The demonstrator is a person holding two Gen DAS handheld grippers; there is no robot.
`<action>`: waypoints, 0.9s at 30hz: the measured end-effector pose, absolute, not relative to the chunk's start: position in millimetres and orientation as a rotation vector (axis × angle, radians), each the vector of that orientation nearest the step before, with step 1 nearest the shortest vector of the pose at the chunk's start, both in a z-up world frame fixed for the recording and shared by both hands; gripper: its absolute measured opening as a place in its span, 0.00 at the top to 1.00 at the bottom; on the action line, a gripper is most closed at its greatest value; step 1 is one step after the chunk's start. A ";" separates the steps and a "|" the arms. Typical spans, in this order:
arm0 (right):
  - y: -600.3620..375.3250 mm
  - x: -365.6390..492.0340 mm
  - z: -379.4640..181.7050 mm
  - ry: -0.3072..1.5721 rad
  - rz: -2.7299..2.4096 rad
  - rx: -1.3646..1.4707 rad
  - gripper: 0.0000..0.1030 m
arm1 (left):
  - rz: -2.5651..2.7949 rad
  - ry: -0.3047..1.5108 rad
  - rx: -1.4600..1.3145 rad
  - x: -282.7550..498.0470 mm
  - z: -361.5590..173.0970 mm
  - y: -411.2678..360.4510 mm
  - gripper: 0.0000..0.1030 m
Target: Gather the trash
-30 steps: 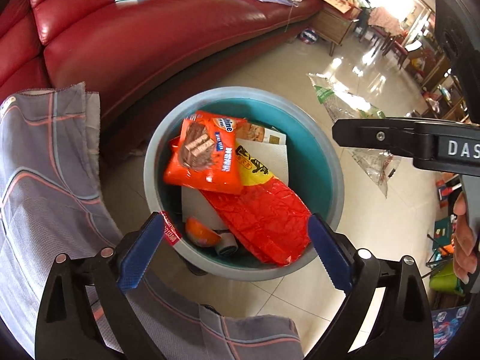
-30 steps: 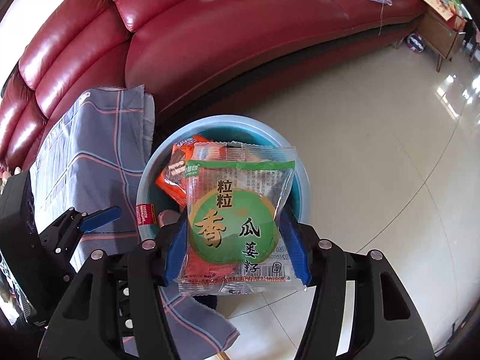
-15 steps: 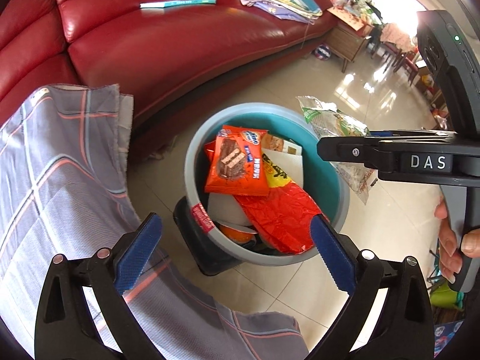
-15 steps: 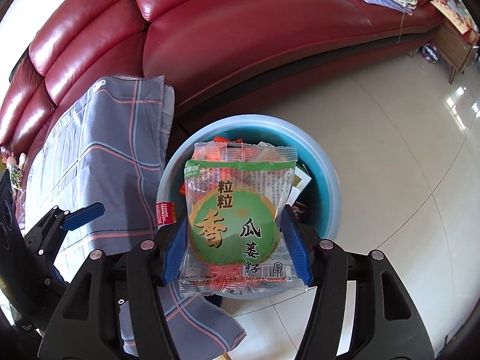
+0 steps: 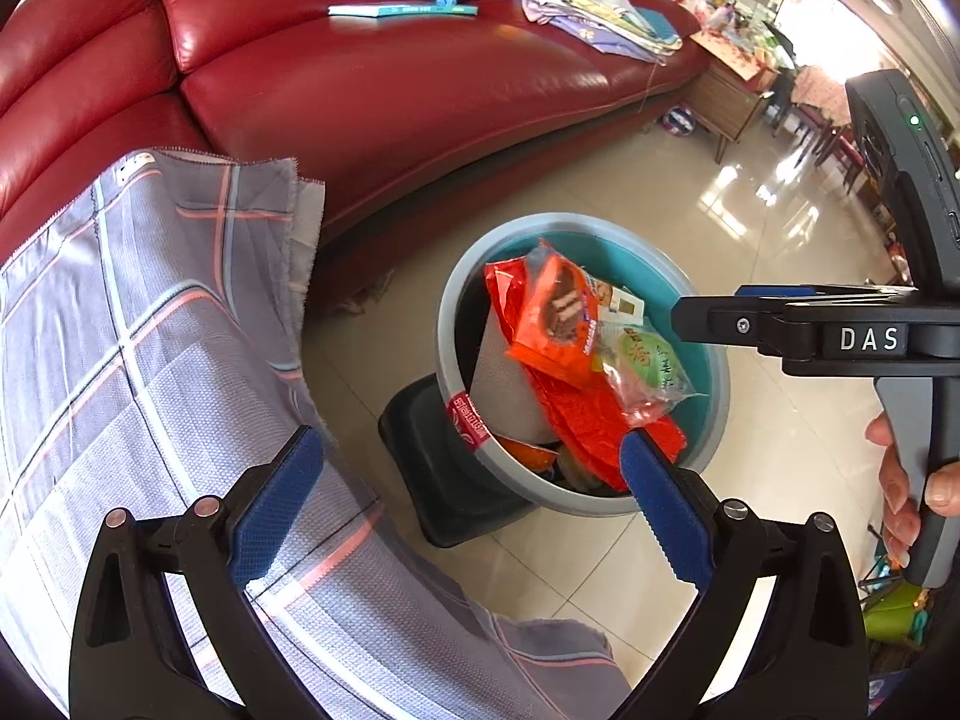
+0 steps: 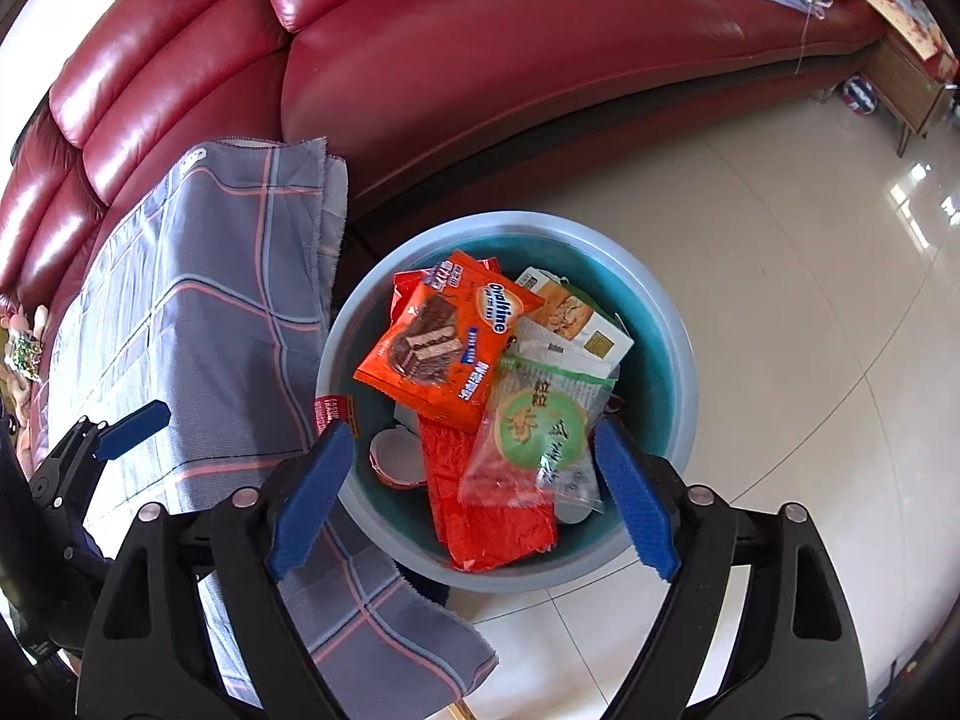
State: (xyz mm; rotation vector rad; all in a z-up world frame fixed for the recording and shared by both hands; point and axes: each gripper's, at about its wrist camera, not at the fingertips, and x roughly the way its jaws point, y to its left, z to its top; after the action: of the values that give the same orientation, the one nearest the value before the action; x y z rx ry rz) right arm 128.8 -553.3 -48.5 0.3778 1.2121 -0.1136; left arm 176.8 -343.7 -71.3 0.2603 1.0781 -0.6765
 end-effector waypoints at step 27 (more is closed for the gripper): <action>-499.1 50.3 17.0 1.127 -0.103 0.210 0.07 | -0.597 0.998 0.204 124.9 -19.9 -290.9 0.04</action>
State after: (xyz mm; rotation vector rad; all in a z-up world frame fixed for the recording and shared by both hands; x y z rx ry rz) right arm 50.3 -499.1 17.0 0.2096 1.1274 -0.1026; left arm 124.9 -290.9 -19.9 0.2040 0.9979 -0.5967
